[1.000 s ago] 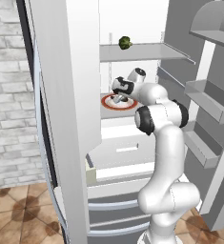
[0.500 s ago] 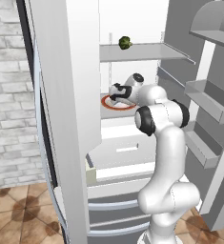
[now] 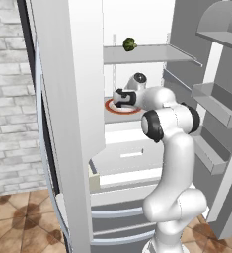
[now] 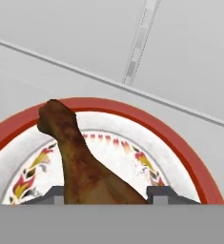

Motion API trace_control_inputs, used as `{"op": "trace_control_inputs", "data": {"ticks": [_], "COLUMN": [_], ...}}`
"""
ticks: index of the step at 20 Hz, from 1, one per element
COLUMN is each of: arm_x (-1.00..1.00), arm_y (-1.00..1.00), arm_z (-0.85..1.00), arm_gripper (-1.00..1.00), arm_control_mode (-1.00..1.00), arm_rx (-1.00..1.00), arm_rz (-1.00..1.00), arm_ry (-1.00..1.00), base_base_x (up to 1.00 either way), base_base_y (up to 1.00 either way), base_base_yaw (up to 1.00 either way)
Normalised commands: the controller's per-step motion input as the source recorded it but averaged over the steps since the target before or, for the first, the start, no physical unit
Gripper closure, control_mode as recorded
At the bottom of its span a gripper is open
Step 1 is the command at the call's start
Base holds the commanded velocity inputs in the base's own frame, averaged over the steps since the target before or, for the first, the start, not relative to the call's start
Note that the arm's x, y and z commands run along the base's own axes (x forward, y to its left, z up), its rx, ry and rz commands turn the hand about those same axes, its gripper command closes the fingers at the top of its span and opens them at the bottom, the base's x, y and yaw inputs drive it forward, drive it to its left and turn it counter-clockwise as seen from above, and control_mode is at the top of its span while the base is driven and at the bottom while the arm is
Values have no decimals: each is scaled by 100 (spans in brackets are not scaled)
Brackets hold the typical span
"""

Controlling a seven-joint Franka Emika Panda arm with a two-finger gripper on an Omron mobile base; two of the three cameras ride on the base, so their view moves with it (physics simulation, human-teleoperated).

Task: Transport the chicken drumstick from the fridge to the microwave and turn on the microwave.

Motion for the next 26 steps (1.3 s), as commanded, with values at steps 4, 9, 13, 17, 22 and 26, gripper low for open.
{"op": "trace_control_inputs", "data": {"ticks": [4, 9, 13, 17, 22, 26], "arm_x": [-13, -18, -24, -43, -48, -49], "arm_y": [0, 0, 0, 0, 0, 0], "arm_z": [3, 4, 22, 15, 4, 10], "arm_gripper": [100, 100, 100, 100, 100, 100], "arm_control_mode": [-100, -100, -100, -100, -100, -100], "arm_rx": [0, 3, 9, 5, 1, 2], "arm_rz": [-5, -4, -10, -3, 0, 0], "arm_ry": [0, 0, 0, 0, -2, -3], "base_base_x": [0, 0, 0, 0, 0, 0], "base_base_y": [0, 0, 0, 0, 0, 0], "base_base_yaw": [0, 0, 0, 0, 0, 0]}}
